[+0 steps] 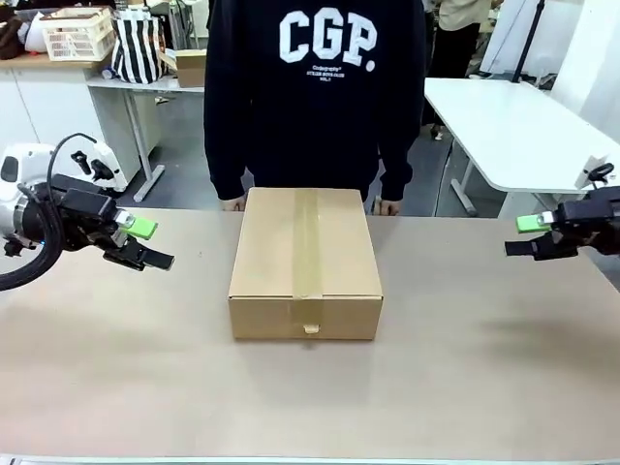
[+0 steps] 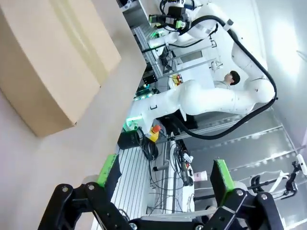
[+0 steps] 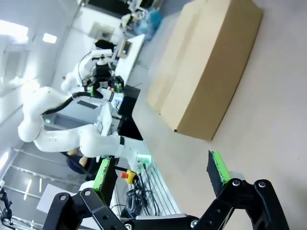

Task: Pack the gift set into the box.
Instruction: Press and hold the closed box until the human finishes sealing it.

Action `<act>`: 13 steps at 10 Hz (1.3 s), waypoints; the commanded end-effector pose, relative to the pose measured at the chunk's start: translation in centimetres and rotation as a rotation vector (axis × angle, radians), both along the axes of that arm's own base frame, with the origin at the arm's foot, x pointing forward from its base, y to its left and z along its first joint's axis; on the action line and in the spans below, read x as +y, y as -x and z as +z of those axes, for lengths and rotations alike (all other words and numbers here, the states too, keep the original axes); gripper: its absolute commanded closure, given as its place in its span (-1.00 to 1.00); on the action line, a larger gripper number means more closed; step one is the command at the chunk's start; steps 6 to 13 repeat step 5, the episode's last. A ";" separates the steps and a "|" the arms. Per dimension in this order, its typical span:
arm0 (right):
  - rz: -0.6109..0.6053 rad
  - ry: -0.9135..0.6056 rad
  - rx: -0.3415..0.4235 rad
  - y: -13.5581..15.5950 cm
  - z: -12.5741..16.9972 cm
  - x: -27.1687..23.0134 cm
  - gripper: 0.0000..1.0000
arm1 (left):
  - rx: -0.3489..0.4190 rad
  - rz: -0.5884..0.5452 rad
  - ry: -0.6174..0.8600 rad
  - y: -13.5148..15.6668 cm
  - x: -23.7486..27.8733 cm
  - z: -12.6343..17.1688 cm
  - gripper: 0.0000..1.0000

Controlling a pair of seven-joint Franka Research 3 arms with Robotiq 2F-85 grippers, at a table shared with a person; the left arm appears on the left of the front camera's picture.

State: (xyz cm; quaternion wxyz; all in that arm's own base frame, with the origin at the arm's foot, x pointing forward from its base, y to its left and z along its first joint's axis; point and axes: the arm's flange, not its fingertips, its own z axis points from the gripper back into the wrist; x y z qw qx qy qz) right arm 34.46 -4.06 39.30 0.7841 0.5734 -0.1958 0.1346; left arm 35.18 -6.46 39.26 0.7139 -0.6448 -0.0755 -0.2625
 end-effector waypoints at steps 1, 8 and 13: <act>-0.039 0.025 -0.023 -0.1 2.7 0.9 -1.00 | -0.017 -0.033 -0.035 -1.4 -1.1 2.5 -1.00; -0.039 0.025 -0.023 -0.1 2.7 0.9 -1.00 | -0.017 -0.033 -0.035 -1.4 -1.1 2.5 -1.00; -0.039 0.025 -0.023 -0.1 2.7 0.9 -1.00 | -0.017 -0.033 -0.035 -1.4 -1.1 2.5 -1.00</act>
